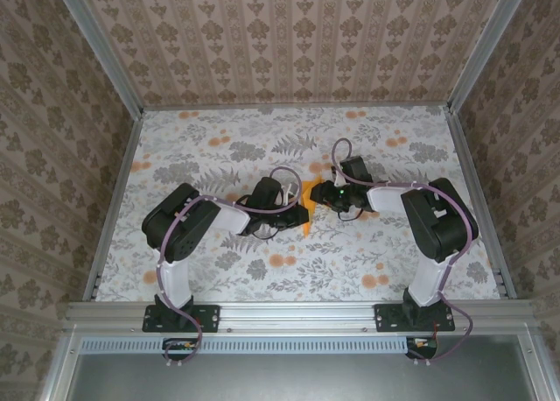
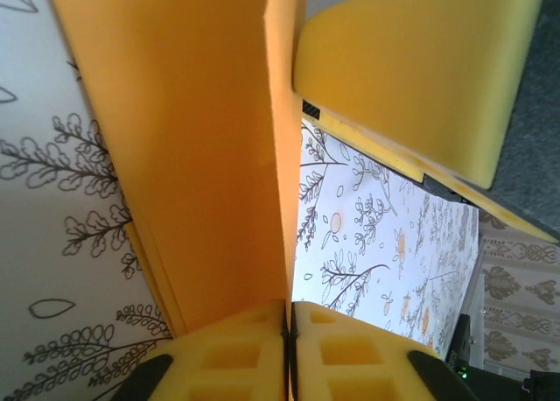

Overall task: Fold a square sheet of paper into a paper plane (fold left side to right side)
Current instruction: Fold the wing for the fifth time at the center of the table.

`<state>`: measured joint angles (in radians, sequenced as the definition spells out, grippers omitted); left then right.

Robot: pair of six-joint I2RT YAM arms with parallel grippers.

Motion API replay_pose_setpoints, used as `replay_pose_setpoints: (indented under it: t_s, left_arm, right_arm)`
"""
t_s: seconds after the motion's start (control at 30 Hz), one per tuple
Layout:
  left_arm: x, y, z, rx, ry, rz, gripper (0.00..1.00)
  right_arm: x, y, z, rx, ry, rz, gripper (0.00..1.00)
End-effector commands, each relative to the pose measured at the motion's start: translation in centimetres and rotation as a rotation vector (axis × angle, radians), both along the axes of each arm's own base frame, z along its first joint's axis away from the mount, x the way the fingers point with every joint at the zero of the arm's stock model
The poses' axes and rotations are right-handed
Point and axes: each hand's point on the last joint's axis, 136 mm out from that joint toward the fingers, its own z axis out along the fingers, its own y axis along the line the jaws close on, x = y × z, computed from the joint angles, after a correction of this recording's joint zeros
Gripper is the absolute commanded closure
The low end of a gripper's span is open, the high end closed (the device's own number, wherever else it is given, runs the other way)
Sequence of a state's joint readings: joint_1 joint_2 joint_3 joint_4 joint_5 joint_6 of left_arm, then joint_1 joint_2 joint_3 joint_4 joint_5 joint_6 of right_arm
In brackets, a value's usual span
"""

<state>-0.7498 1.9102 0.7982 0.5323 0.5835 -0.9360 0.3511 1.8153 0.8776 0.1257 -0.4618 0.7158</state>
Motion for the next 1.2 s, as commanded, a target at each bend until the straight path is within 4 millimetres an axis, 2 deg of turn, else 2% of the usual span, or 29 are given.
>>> replay_pose_setpoints:
  t_s: [0.0,0.13,0.33,0.47,0.6,0.87,1.07,1.17]
  left_arm:
    - [0.4,0.0,0.5,-0.022,0.0,-0.003,0.84]
    - [0.4,0.0,1.3,-0.022,-0.015,-0.009,0.79]
    - [0.8,0.7,2.7,-0.026,-0.04,-0.003,0.63]
    - [1.6,1.5,3.1,-0.026,-0.044,0.02,0.53]
    - [2.8,2.0,3.1,-0.039,-0.037,0.051,0.48]
    - [4.6,1.6,2.6,-0.044,-0.021,0.062,0.49]
    - [5.2,1.2,1.7,-0.039,-0.009,0.064,0.57]
    - [5.5,1.0,1.6,-0.043,-0.013,0.063,0.65]
  right_arm:
    - [-0.6,-0.5,-2.4,-0.061,0.075,-0.02,0.54]
    - [-0.7,-0.6,-2.8,-0.067,0.087,-0.02,0.54]
    - [-0.8,-0.6,-2.9,-0.07,0.089,-0.019,0.54]
    - [-0.8,-0.6,-2.9,-0.069,0.09,-0.02,0.54]
    - [-0.8,-0.6,-2.9,-0.071,0.091,-0.02,0.54]
    - [-0.9,-0.6,-2.9,-0.073,0.094,-0.015,0.54]
    - [-0.9,-0.5,-2.9,-0.074,0.096,-0.011,0.54]
    - [-0.9,-0.4,-2.9,-0.077,0.097,-0.006,0.54]
